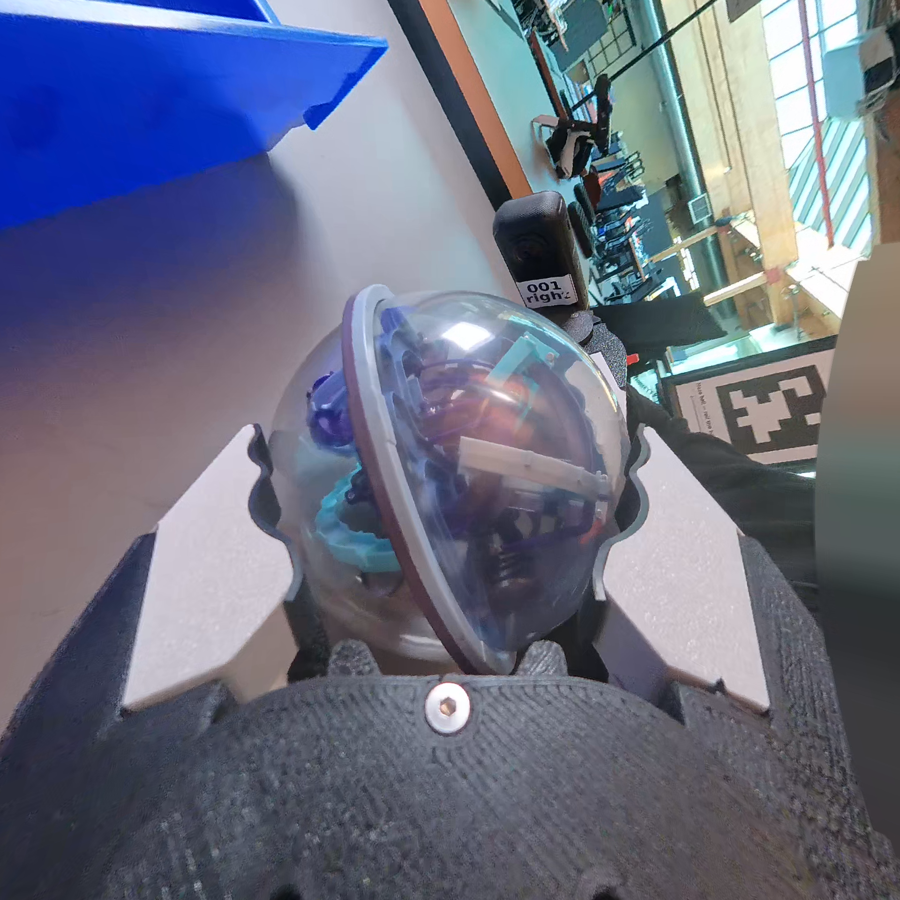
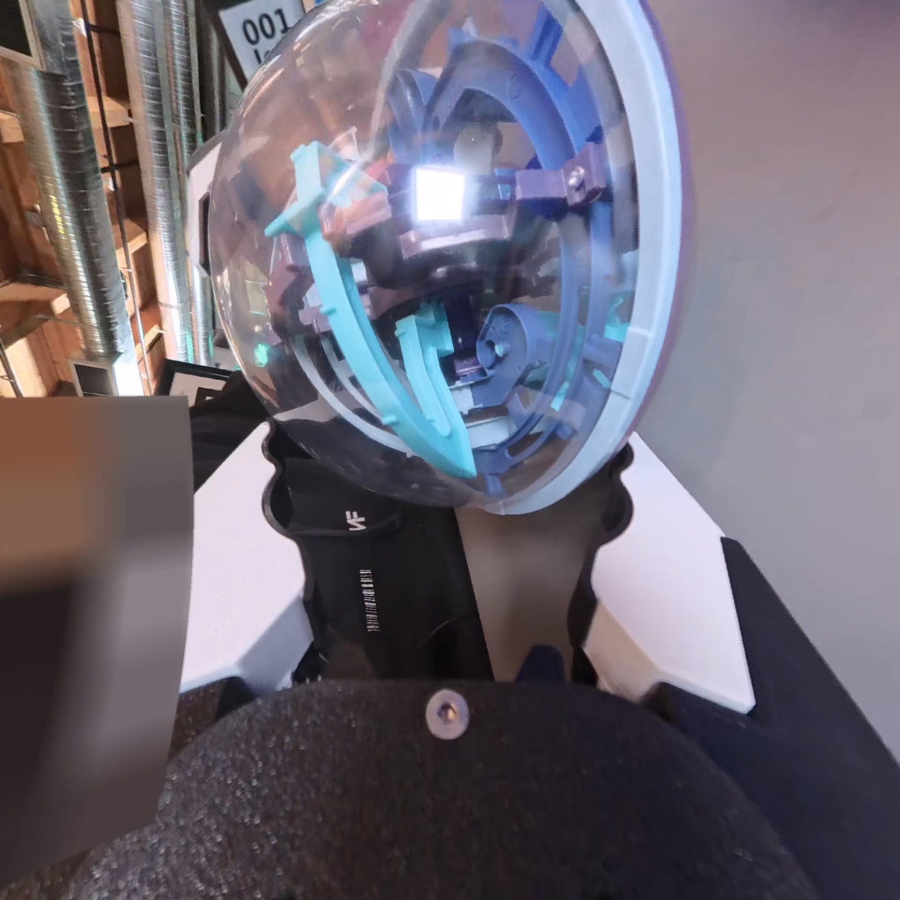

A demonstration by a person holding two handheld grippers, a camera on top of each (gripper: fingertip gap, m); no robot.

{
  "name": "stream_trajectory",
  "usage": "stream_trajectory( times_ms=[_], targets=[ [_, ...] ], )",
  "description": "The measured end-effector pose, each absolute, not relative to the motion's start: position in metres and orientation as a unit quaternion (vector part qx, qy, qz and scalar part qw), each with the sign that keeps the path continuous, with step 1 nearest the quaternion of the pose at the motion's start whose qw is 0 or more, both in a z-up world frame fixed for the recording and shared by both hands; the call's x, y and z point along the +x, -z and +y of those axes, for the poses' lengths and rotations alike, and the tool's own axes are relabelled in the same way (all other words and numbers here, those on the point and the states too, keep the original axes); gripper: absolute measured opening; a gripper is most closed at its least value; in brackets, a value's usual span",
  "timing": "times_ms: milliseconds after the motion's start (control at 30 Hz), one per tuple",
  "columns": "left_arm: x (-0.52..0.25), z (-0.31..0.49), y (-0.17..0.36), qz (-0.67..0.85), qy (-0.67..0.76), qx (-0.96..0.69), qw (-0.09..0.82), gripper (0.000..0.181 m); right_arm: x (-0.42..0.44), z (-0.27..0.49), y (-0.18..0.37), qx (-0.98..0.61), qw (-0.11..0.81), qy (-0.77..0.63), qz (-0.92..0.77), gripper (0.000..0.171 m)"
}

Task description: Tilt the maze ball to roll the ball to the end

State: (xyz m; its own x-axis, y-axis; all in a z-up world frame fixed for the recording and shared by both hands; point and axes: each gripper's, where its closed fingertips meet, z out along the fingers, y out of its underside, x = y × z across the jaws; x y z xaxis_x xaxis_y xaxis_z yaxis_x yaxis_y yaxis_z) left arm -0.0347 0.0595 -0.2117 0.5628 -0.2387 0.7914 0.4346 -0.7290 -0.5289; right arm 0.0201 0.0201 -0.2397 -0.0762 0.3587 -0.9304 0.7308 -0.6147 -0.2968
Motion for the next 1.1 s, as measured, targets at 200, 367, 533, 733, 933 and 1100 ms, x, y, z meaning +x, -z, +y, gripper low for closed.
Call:
stream_trajectory(
  times_ms=[200,367,533,733,933,1100],
  targets=[
    [-0.040,0.062,0.212,-0.084,0.479,-0.794,0.365,0.141,0.025,0.042,0.244,0.644,-0.005,0.566,0.515,0.131],
    [-0.039,0.067,0.212,-0.094,0.476,-0.794,0.367,0.140,0.025,0.058,0.230,0.554,-0.275,0.451,0.644,0.139],
    [-0.034,0.078,0.209,-0.090,0.457,-0.801,0.375,0.139,0.011,0.056,0.217,0.521,-0.350,0.411,0.661,0.141],
    [-0.023,0.081,0.183,0.015,0.447,-0.779,0.440,0.150,0.004,0.067,0.228,0.550,-0.293,0.461,0.632,0.142],
    [-0.040,0.042,0.188,0.165,0.433,-0.725,0.510,0.143,0.009,0.081,0.239,0.567,-0.224,0.522,0.596,0.140],
    [-0.036,0.058,0.240,0.202,0.356,-0.764,0.498,0.143,0.013,0.088,0.242,0.572,-0.181,0.551,0.580,0.138]
  ],
)
